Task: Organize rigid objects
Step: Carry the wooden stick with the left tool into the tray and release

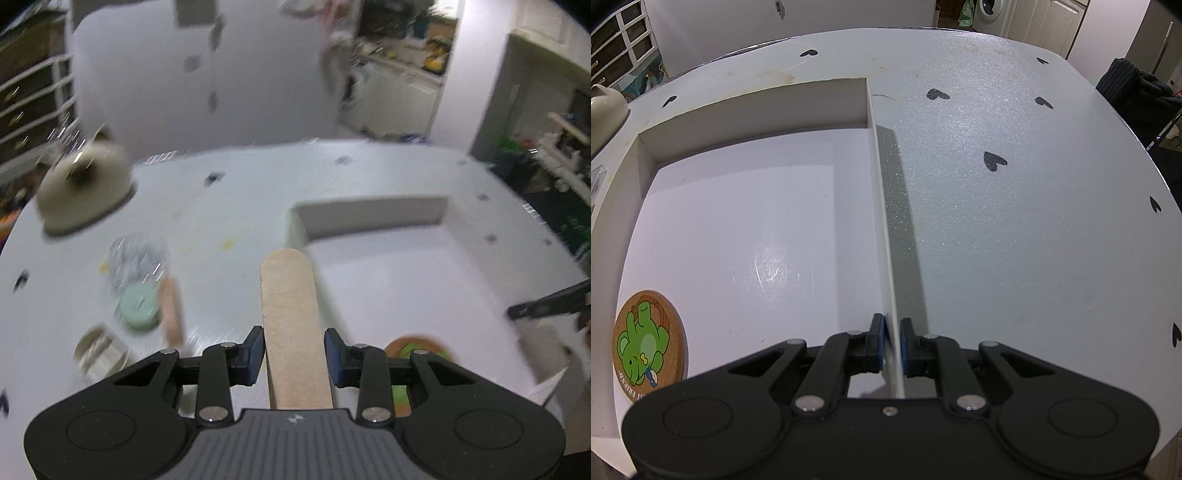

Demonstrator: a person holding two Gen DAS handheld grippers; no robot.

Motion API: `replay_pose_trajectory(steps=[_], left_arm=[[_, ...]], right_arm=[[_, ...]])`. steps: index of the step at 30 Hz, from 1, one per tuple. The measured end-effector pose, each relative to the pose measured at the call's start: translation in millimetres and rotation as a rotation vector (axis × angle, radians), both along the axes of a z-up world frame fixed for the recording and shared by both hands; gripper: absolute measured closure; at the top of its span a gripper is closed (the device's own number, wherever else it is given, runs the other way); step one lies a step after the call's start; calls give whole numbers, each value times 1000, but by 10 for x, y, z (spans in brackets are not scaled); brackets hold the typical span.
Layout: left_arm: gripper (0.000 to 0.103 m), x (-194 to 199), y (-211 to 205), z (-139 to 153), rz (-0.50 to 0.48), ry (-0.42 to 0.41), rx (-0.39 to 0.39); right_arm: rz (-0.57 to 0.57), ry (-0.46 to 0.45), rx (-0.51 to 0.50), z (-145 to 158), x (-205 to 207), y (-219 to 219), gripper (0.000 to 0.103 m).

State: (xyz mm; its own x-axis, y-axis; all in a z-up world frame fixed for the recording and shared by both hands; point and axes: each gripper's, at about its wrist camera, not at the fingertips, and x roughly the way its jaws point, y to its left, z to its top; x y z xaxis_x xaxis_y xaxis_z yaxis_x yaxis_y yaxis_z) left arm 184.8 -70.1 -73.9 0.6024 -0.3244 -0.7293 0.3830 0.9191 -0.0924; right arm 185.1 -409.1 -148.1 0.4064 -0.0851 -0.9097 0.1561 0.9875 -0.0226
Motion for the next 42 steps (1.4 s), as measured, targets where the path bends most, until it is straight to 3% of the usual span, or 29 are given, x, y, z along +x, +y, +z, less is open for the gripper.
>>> replay_pose_trajectory(steps=[3,7,13,18,25,34,42], left_arm=[[67,-36,-190,154,-96,-52,-57],[67,-98,-538,214,-245,-72,-56],[67,-270,-1040,29,-501,-39,-34],[67,-366,-1355,-221,-652,28,3],[67,-349,-1681,-474,-750,99,35],[67,-310,-1984,-656,-865,96,106],[68,-310,-2154,-704,-946,160,79]], right_arm=[[0,0,1,1,0,-1,93],[-1,0,3,2,-1,-3,93],[-1,2,5,-6,-5,-4,93],[-6,15,17,-14,14,-30,93],[-6,42,38,-19,79,-69,93],[7,81,60,-18,153,-113,94],[-1,97,71,-24,188,-140,95]])
